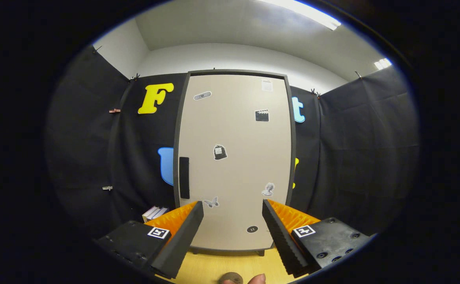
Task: Open the shoe cabinet door, grab the shoes and put them into the shoe cabinet, then close the shoe cabinet door.
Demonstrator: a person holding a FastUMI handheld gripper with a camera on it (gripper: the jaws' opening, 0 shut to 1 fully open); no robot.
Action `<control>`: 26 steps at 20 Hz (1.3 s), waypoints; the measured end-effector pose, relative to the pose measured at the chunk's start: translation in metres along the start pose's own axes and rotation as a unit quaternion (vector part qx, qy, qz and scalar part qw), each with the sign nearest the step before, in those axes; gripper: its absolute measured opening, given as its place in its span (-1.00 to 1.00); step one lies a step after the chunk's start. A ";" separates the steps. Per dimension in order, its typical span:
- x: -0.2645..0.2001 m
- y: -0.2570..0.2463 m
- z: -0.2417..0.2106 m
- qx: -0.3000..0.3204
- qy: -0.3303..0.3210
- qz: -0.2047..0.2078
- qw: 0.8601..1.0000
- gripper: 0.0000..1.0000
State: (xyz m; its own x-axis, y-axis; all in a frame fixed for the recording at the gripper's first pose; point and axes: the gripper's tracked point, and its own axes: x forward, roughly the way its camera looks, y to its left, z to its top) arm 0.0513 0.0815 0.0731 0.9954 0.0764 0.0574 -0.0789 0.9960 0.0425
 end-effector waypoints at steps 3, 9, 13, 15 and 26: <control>0.033 0.032 0.005 0.009 0.002 0.012 1.000 0.95; 0.108 0.092 0.004 0.020 0.005 0.039 0.999 0.95; 0.153 0.116 -0.019 0.003 0.019 0.038 0.999 0.95; 0.172 0.124 -0.033 0.000 0.031 0.041 0.999 0.95; 0.211 0.124 -0.053 0.021 0.035 -0.012 0.999 -0.26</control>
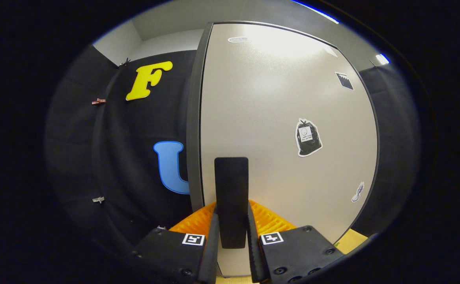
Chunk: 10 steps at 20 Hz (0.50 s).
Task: Open the shoe cabinet door, grab the shoes and put them into the shoe cabinet, then close the shoe cabinet door.
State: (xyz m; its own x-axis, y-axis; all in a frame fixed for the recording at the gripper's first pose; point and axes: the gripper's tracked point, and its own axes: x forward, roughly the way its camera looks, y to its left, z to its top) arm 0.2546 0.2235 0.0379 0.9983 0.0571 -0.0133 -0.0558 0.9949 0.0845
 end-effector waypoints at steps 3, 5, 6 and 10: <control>-0.005 0.001 0.000 0.003 0.009 0.016 1.000 -0.39; -0.011 0.001 0.001 -0.001 0.013 0.027 1.000 -0.39; -0.016 0.001 0.002 0.001 0.013 0.033 0.999 -0.39; -0.054 -0.001 0.002 0.007 0.011 0.056 0.998 -0.39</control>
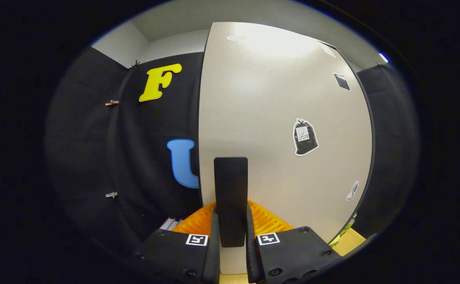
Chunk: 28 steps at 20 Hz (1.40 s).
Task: Open the shoe cabinet door, grab the shoes and put them into the shoe cabinet, then close the shoe cabinet door.
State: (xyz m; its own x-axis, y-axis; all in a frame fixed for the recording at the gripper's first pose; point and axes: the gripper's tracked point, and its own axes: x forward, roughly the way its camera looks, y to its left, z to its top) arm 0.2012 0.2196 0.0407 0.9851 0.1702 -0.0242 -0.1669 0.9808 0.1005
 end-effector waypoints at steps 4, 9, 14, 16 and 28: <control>-0.029 -0.001 0.008 0.009 0.002 0.021 1.000 -0.39; -0.065 -0.018 0.010 0.022 0.009 0.045 0.999 -0.39; -0.087 -0.032 0.012 0.030 0.010 0.064 0.997 -0.52; -0.095 -0.039 0.012 0.032 0.011 0.066 0.997 -0.52; -0.166 -0.100 0.015 0.037 0.021 0.081 0.996 -0.52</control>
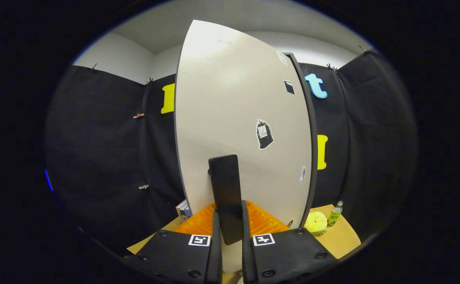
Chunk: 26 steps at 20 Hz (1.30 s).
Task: Open the shoe cabinet door, grab the shoes and put them into the shoe cabinet, then close the shoe cabinet door.
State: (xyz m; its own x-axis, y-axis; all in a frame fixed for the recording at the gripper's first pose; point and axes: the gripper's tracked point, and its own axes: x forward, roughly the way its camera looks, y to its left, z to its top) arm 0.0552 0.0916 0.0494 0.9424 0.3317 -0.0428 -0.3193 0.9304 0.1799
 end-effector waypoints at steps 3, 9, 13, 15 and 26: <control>-0.014 -0.015 0.002 0.001 0.001 -0.006 1.000 -0.53; -0.035 -0.043 0.004 0.007 0.005 -0.015 1.000 -0.53; -0.048 -0.064 0.006 0.009 0.007 -0.029 1.000 -0.54; -0.052 -0.076 0.008 0.010 0.008 -0.037 0.999 -0.54; -0.066 -0.135 0.016 0.002 0.006 -0.080 0.997 -0.67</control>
State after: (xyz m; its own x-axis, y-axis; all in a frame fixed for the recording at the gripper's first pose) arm 0.0373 -0.0585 0.0432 0.9800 0.1808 -0.0836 -0.1643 0.9710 0.1738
